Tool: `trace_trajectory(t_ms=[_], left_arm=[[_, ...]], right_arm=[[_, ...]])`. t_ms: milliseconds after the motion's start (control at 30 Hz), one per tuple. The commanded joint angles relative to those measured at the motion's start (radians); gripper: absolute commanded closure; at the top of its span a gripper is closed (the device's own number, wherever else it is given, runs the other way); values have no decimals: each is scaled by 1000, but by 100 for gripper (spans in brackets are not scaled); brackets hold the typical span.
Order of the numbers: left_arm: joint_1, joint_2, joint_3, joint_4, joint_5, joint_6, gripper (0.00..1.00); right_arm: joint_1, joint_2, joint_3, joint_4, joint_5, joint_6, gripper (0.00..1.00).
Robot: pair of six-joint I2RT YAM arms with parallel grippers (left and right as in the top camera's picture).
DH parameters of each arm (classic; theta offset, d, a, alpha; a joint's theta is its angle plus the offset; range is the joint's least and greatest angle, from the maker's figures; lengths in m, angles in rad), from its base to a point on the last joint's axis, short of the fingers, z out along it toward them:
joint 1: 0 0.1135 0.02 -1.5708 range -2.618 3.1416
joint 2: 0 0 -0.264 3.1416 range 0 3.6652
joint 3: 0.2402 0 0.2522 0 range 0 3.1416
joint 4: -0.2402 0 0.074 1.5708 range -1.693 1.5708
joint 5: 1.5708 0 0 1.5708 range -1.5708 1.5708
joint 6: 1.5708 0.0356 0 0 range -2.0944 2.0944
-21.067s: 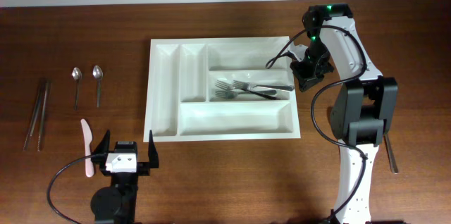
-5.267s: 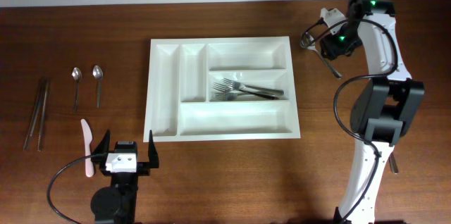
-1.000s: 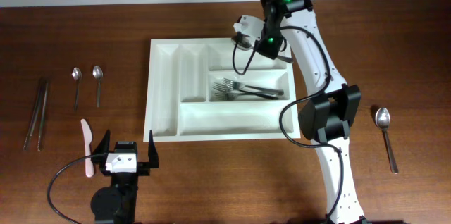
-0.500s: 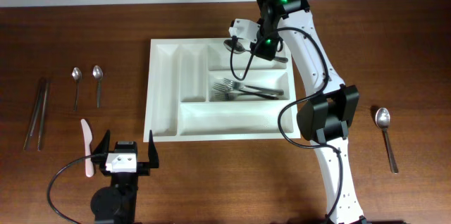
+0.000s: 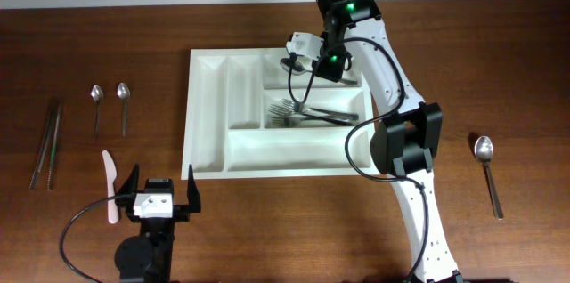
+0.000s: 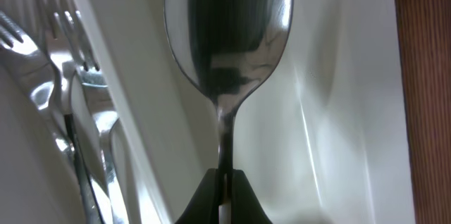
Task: Pack container
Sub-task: 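Carry the spoon left over the tray's top compartment, then lower the spoon into the top compartment and open the right gripper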
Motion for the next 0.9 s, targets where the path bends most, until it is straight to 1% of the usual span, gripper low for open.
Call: trace_trajectory(t_ms=[0, 267, 333, 367, 433, 633, 700, 867], left_arm=[[4, -8, -6, -1, -3, 13, 1], [4, -8, -6, -1, -3, 13, 1], [4, -8, -6, -1, -3, 13, 1], [4, -8, -6, -1, -3, 13, 1], [4, -8, -6, -1, -3, 13, 1], [4, -8, -6, -1, -3, 13, 1], [4, -8, -6, -1, -3, 13, 1], [4, -8, -6, -1, -3, 13, 1]], right_arm=[[-4, 24, 8, 9, -28, -7, 96], [-21, 26, 8, 13, -28, 1, 94], [-27, 26, 8, 12, -28, 8, 85], [-29, 26, 8, 14, -28, 13, 83], [-33, 26, 8, 14, -28, 13, 76], [-35, 26, 8, 15, -28, 20, 71], [-35, 25, 9, 16, -27, 31, 64], [-40, 12, 50, 4, -18, 108, 25]])
